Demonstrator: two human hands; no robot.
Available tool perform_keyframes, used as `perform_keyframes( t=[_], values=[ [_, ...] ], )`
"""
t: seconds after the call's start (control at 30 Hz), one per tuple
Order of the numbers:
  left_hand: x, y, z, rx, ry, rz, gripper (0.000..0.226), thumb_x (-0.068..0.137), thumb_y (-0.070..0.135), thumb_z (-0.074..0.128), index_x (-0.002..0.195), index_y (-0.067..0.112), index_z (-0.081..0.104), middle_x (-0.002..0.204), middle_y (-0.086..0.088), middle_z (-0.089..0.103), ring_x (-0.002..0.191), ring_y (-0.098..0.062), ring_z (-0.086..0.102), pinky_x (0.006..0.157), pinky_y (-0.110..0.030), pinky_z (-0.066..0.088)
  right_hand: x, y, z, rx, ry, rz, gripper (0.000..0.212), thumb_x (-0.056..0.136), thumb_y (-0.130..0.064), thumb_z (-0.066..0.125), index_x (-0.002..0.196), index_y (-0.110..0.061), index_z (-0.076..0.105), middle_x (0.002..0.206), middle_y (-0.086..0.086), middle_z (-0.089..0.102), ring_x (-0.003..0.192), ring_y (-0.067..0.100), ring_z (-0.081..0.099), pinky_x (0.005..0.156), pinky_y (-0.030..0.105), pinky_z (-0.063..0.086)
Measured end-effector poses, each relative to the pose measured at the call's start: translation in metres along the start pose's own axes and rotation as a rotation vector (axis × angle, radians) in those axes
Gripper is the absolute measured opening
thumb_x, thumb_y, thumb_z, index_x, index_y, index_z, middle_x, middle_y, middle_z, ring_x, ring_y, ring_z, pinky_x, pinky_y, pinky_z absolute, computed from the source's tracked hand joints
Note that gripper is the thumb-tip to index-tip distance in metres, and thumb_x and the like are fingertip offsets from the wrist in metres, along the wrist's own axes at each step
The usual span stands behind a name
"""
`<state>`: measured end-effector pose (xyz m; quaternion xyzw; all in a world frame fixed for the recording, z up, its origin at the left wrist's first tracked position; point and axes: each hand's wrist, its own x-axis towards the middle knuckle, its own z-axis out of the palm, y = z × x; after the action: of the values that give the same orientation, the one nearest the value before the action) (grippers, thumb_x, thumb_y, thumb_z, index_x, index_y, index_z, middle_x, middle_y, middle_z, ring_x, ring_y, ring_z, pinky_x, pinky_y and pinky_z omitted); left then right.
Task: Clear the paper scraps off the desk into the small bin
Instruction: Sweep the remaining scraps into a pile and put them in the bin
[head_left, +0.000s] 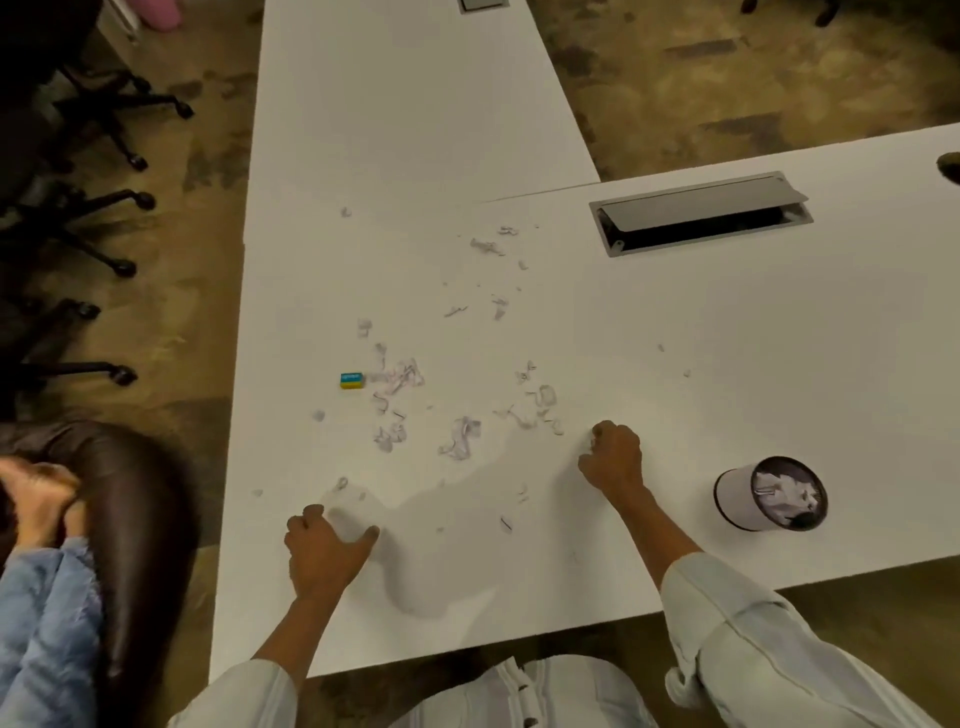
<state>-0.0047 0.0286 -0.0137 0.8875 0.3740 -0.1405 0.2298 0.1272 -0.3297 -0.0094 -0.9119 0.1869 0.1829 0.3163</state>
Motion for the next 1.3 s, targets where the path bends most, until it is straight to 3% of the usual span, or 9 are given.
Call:
perform_keyframes(
  t=[0.1, 0.2, 0.33, 0.5, 0.67, 0.93, 1.13, 1.2, 1.3],
  values=[
    [0.003, -0.011, -0.002, -0.066, -0.059, 0.016, 0.086, 0.064, 0.041, 0.085, 0.129, 0.003, 0.044, 0.126, -0.020, 0.049, 0.116, -0.037, 0.052, 0.094, -0.049, 0.048, -0.006, -0.038, 0.029, 0.074, -0.086, -0.136, 0.032, 0.069, 0.006, 0.064, 0.101, 0.005, 0.065, 0.093, 0.020, 0.067, 0.088, 0.034, 0.064, 0.076, 0.033, 0.053],
    [0.004, -0.013, -0.005, -0.105, -0.118, 0.059, 0.076, 0.066, 0.040, 0.084, 0.124, 0.006, 0.049, 0.118, -0.017, 0.055, 0.103, -0.031, 0.057, 0.087, -0.040, 0.049, -0.016, -0.066, 0.049, 0.176, -0.238, -0.212, 0.042, 0.073, 0.004, 0.066, 0.115, 0.000, 0.064, 0.100, 0.014, 0.070, 0.093, 0.027, 0.067, 0.083, 0.024, 0.050],
    [0.002, -0.014, -0.011, -0.107, -0.149, 0.085, 0.073, 0.066, 0.043, 0.083, 0.122, 0.009, 0.050, 0.113, -0.011, 0.057, 0.093, -0.023, 0.056, 0.081, -0.035, 0.049, -0.026, -0.056, 0.039, 0.298, -0.139, -0.122, 0.043, 0.072, -0.007, 0.076, 0.113, -0.008, 0.064, 0.098, 0.007, 0.068, 0.082, 0.020, 0.067, 0.074, 0.021, 0.050],
    [-0.016, -0.035, -0.015, -0.043, -0.235, -0.020, 0.064, 0.065, 0.050, 0.081, 0.108, 0.009, 0.056, 0.095, -0.007, 0.063, 0.086, -0.024, 0.063, 0.078, -0.035, 0.053, -0.049, 0.032, -0.009, -0.056, -0.235, 0.113, 0.045, 0.064, -0.030, 0.085, 0.101, -0.019, 0.061, 0.089, -0.002, 0.067, 0.077, 0.013, 0.063, 0.066, 0.020, 0.045],
    [-0.046, -0.027, -0.001, -0.278, -0.596, -0.307, 0.059, 0.058, 0.040, 0.089, 0.093, 0.000, 0.061, 0.077, -0.018, 0.073, 0.063, -0.028, 0.074, 0.065, -0.041, 0.063, -0.085, 0.069, 0.004, -0.025, -0.465, 0.341, 0.041, 0.063, -0.016, 0.083, 0.099, -0.015, 0.065, 0.092, 0.002, 0.066, 0.074, 0.011, 0.067, 0.054, 0.013, 0.047],
    [-0.035, 0.029, 0.006, -0.865, -0.848, -0.542, 0.087, 0.050, 0.043, 0.090, 0.112, -0.004, 0.053, 0.103, -0.034, 0.067, 0.090, -0.045, 0.070, 0.081, -0.048, 0.060, -0.074, -0.011, 0.056, 0.599, -0.513, 0.342, 0.013, 0.075, 0.011, 0.071, 0.084, 0.006, 0.064, 0.088, 0.027, 0.064, 0.081, 0.032, 0.067, 0.068, 0.030, 0.060],
    [-0.021, 0.068, 0.005, -1.452, -0.756, -0.592, 0.063, 0.070, 0.040, 0.080, 0.109, -0.003, 0.056, 0.114, -0.030, 0.063, 0.106, -0.045, 0.065, 0.097, -0.050, 0.051, -0.057, -0.065, 0.080, 0.792, -0.518, 0.240, 0.021, 0.084, 0.003, 0.065, 0.105, 0.001, 0.064, 0.099, 0.020, 0.072, 0.089, 0.025, 0.073, 0.078, 0.031, 0.060],
    [-0.014, 0.068, -0.005, -1.468, -0.675, -0.513, 0.052, 0.075, 0.042, 0.075, 0.104, 0.002, 0.057, 0.107, -0.025, 0.066, 0.103, -0.040, 0.067, 0.092, -0.050, 0.054, -0.049, -0.058, 0.069, 0.818, -0.407, 0.244, 0.018, 0.083, 0.000, 0.067, 0.102, -0.003, 0.066, 0.097, 0.017, 0.073, 0.088, 0.024, 0.074, 0.074, 0.031, 0.060],
    [0.000, 0.049, -0.023, -1.200, -0.475, -0.416, 0.043, 0.086, 0.045, 0.063, 0.101, 0.005, 0.059, 0.091, -0.016, 0.069, 0.086, -0.033, 0.071, 0.072, -0.043, 0.058, -0.038, -0.024, 0.039, 0.791, -0.232, 0.289, 0.018, 0.082, -0.002, 0.070, 0.100, -0.004, 0.067, 0.089, 0.015, 0.073, 0.079, 0.022, 0.073, 0.065, 0.029, 0.060]
  ],
)
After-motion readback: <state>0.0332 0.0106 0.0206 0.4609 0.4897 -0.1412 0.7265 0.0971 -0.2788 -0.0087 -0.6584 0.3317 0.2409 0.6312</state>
